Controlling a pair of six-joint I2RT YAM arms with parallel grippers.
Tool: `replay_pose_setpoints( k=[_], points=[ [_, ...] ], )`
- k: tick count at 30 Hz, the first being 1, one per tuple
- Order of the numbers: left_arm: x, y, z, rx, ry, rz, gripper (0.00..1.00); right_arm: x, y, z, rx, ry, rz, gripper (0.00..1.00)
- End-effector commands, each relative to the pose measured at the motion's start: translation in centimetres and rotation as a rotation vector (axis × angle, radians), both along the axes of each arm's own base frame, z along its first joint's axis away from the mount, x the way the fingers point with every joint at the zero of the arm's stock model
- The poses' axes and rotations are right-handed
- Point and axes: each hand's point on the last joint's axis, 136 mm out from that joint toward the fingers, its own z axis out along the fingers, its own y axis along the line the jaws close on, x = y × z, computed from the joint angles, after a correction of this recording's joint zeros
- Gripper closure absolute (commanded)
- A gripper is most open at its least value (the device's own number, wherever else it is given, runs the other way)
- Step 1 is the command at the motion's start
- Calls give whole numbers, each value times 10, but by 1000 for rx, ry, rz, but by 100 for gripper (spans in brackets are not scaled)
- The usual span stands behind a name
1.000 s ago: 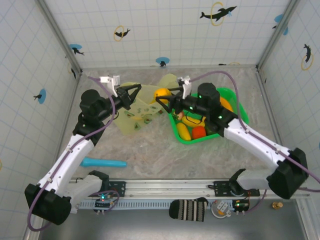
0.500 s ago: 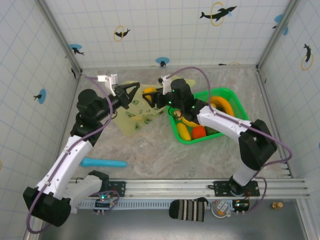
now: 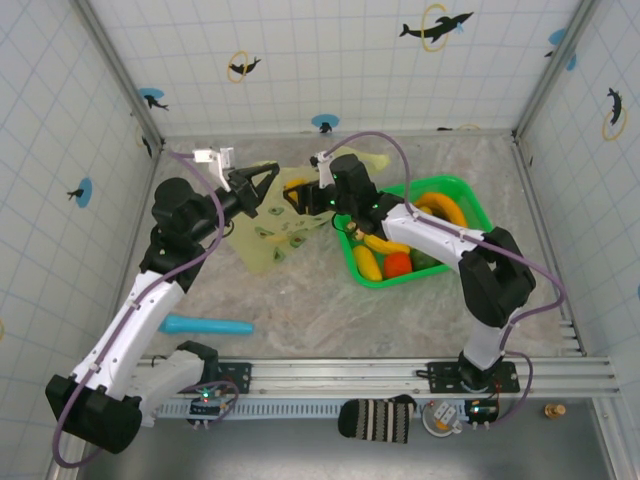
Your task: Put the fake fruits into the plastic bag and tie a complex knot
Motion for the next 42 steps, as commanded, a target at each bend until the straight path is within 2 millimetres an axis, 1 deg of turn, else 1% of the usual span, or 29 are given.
replay_pose_setpoints(
  k=[1, 5, 9, 17, 25, 27, 29, 32, 35, 37, 40, 42],
  points=[
    [-3, -1, 11, 6, -36, -5, 100, -5, 0, 39, 53, -60, 13, 21],
    [0, -2, 8, 6, -23, -2, 100, -7, -2, 51, 64, -73, 21, 19],
    [0, -5, 7, -2, -13, -19, 100, -10, -3, 53, 64, -78, 27, 18],
    [-1, -6, 7, -18, 0, -36, 100, -9, -4, 53, 78, -74, 24, 15],
    [-4, -7, 11, -27, 0, -51, 100, -5, -6, 49, 86, -60, 7, 9],
    [-6, -7, 11, -27, -2, -53, 100, -5, -7, 51, 92, -66, 2, 9],
    [-6, -6, 12, -26, -7, -48, 100, -8, -9, 62, 109, -81, 4, 12],
    [-4, -4, 10, -17, -3, -29, 100, -16, -13, 90, 145, -119, 19, 19],
    [-3, -4, 8, -10, -4, -23, 100, -30, -26, 124, 192, -165, 20, 34],
    [-3, -2, 6, -2, -3, -11, 100, -44, -38, 143, 225, -189, 26, 38],
    [-2, 0, 1, 21, 3, 7, 100, -68, -51, 157, 254, -199, 70, 41],
    [-1, 3, -2, 32, 7, 28, 100, -86, -61, 160, 260, -209, 95, 43]
  ],
)
